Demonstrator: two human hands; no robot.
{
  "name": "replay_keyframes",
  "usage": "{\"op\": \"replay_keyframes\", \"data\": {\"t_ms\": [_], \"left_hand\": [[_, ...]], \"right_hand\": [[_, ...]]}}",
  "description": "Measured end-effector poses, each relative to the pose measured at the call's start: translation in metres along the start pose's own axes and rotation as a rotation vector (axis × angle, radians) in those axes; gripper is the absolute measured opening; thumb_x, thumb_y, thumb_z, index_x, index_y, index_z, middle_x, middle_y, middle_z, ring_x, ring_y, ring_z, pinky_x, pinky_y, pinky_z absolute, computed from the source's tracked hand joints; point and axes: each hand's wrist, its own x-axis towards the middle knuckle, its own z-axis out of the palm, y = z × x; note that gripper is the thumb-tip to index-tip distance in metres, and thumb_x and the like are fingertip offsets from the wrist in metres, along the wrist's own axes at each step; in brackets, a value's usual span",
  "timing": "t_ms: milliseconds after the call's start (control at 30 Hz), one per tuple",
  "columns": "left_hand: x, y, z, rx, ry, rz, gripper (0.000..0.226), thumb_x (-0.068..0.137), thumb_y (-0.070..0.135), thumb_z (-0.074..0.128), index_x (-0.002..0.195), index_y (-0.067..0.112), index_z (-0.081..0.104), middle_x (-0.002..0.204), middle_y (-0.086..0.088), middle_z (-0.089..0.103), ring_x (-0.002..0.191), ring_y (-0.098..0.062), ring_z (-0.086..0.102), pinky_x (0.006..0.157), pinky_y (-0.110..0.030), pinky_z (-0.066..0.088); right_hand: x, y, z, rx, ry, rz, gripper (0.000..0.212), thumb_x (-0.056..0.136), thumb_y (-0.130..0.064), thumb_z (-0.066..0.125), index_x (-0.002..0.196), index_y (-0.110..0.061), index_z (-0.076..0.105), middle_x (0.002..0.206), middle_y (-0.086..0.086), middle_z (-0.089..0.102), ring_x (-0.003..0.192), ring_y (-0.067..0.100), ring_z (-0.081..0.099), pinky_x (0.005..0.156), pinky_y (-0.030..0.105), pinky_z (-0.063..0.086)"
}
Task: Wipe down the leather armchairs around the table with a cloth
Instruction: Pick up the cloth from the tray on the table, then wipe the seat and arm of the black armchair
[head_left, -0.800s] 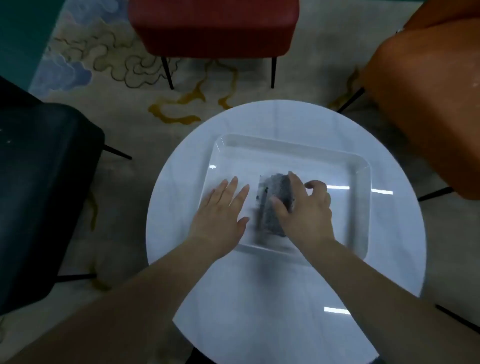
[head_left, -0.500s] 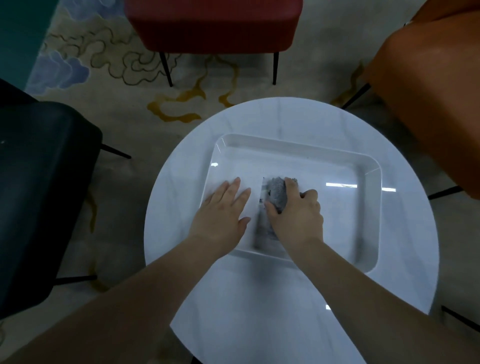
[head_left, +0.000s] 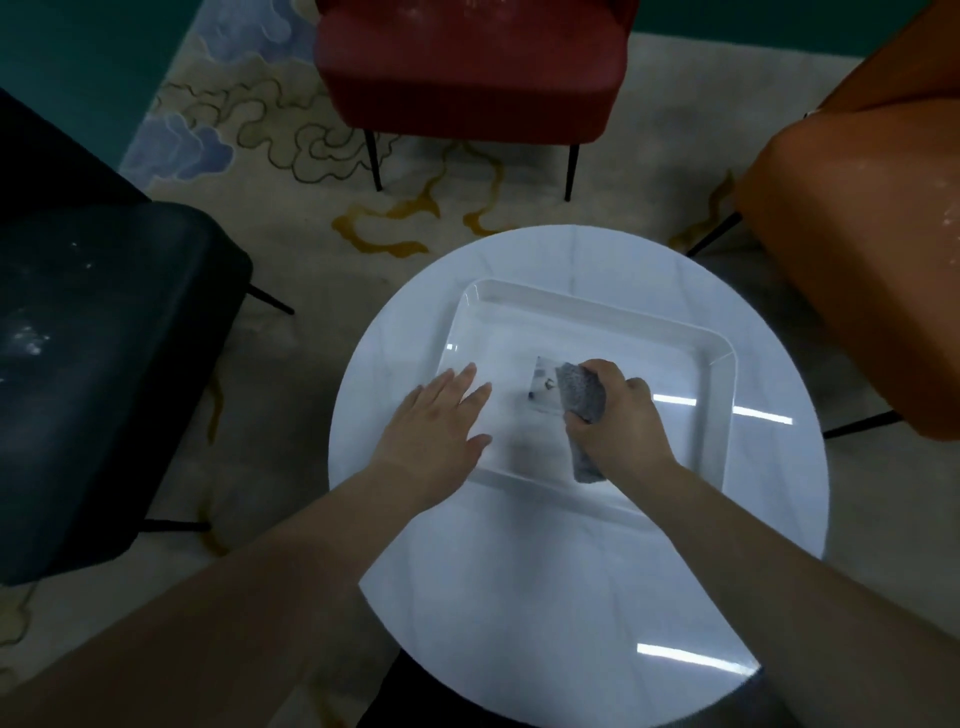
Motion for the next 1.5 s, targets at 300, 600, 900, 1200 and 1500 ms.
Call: {"op": "replay_keyframes", "data": {"t_ms": [300, 600, 900, 1200, 1500], "left_hand": [[-0.162, -0.019, -0.009, -0.185, 0.138, -0.385, 0.063, 0.098, 0.054, 0.033, 0.153, 0.027, 0.018, 0.162, 0.004, 0.012, 0.148, -0.02, 0.013, 0.12, -0.041, 0.017], [-0.377, -0.033, 0.052, -0.402, 0.136, -0.896, 0.062, 0.099, 0.051, 0.032, 0.153, 0.024, 0.017, 0.161, 0.003, 0.015, 0.146, -0.02, 0.014, 0.118, -0.039, 0.02], [-0.563, -0.015, 0.119, -0.559, 0.207, -1.248, 0.06, 0.1, 0.05, 0.033, 0.154, 0.024, 0.021, 0.161, 0.001, 0.017, 0.147, -0.018, 0.017, 0.119, -0.033, 0.014], [-0.685, 0.02, 0.197, -0.753, 0.334, -1.542, 0.063, 0.099, 0.048, 0.038, 0.154, 0.023, 0.02, 0.161, 0.0, 0.017, 0.147, -0.019, 0.017, 0.12, -0.038, 0.017], [-0.754, 0.051, 0.252, -0.894, 0.487, -1.916, 0.064, 0.099, 0.05, 0.037, 0.154, 0.023, 0.019, 0.16, 0.0, 0.019, 0.146, -0.019, 0.019, 0.12, -0.037, 0.018]], "right_hand": [[-0.052, -0.075, 0.019, -0.042, -0.232, -0.29, 0.043, 0.084, -0.029, 0.068, 0.121, -0.026, 0.045, 0.097, -0.005, 0.053, 0.073, 0.01, 0.052, 0.056, 0.02, 0.038], [-0.171, -0.174, 0.11, -0.139, -0.544, -0.631, 0.042, 0.087, -0.04, 0.063, 0.125, -0.026, 0.05, 0.108, -0.002, 0.058, 0.084, 0.013, 0.053, 0.072, 0.026, 0.04], [-0.333, -0.223, 0.193, -0.273, -0.817, -0.871, 0.043, 0.087, -0.036, 0.064, 0.127, -0.026, 0.051, 0.115, 0.004, 0.056, 0.099, 0.018, 0.055, 0.086, 0.033, 0.047], [-0.478, -0.246, 0.275, -0.435, -1.02, -1.161, 0.047, 0.085, -0.04, 0.064, 0.129, -0.028, 0.05, 0.118, -0.001, 0.055, 0.104, 0.014, 0.053, 0.085, 0.026, 0.042], [-0.6, -0.264, 0.373, -0.621, -1.311, -1.423, 0.047, 0.087, -0.034, 0.064, 0.13, -0.022, 0.048, 0.122, 0.003, 0.053, 0.105, 0.013, 0.05, 0.083, 0.021, 0.035]]}}
